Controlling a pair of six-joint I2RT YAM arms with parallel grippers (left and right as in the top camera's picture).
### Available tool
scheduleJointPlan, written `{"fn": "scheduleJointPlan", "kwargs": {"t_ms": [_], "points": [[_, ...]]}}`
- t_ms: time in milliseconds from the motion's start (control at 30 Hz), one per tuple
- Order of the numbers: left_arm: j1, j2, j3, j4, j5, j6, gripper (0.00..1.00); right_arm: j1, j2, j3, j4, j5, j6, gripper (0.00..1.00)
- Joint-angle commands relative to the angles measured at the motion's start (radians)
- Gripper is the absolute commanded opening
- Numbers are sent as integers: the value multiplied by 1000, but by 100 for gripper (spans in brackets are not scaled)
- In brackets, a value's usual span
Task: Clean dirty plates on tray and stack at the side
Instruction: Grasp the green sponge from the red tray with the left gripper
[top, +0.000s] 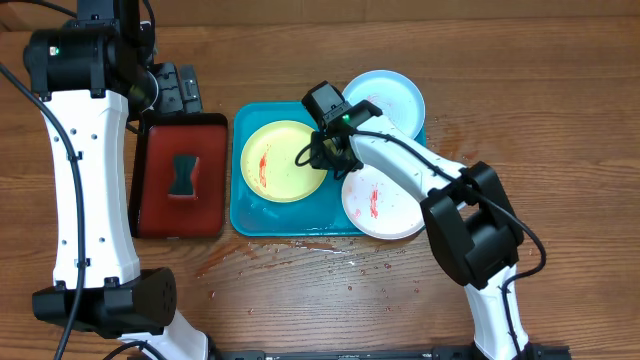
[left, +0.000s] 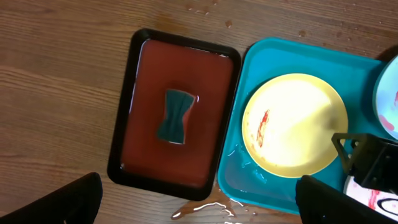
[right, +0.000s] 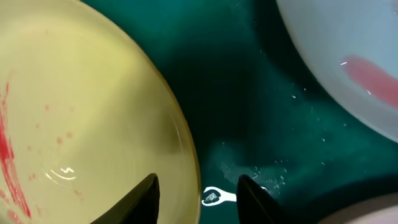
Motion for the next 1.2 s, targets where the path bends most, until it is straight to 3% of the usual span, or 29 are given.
{"fn": "scheduleJointPlan", "kwargs": {"t_ms": [0,300,400,567,600,700,867,933,1167], "points": [[5,1,18,4,-43,-21,97,-2,28,20,38,-6,21,37],[5,11,-47,4,-66,-16,94,21,43,8,55,-1,46,4],[5,16,-126,26,-68,17,93,22,47,8,54,2,50,4],[11,16,-361,170,-94,191,93,22,77,8,36,3,47,4],[15,16,-399,191,-92,190,93,22,82,8,34,3,39,4],[34,16,-569,320,-87,191,76,22,90,8,29,3,33,4],[61,16,-710,491,-83,214,73,22,90,8,33,6,33,4],[69,16,-740,547,-83,219,63,22,90,8,34,6,33,4],[98,16,-870,717,-58,222,61,22,90,8,33,10,26,4]]}}
